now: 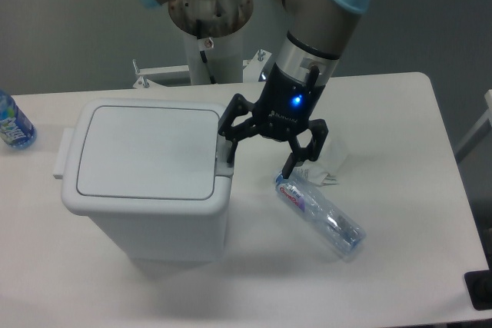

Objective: Open the trash can
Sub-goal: 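Press the gripper finger down on the grey latch to release the lid, then lift the gripper up off the latch as the lid springs open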

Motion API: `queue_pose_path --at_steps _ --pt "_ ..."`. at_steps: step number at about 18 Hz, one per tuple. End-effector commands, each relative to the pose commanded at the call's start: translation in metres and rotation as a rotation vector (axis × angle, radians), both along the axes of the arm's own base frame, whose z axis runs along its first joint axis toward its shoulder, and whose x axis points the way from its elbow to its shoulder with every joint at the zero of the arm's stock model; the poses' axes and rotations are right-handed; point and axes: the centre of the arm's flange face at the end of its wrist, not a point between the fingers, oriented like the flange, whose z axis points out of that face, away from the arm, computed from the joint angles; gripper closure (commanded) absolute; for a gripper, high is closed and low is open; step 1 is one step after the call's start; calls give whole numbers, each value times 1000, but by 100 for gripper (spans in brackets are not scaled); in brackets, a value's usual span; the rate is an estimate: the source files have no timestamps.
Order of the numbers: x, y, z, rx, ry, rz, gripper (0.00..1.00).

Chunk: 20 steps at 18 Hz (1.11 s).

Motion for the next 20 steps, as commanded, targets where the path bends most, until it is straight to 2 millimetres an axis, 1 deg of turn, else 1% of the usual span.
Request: queue_pose_path --at_steps 2,20 --pt "2 2 0 -1 1 -4 0" --pt "0 0 -1 -22 19 -2 0"
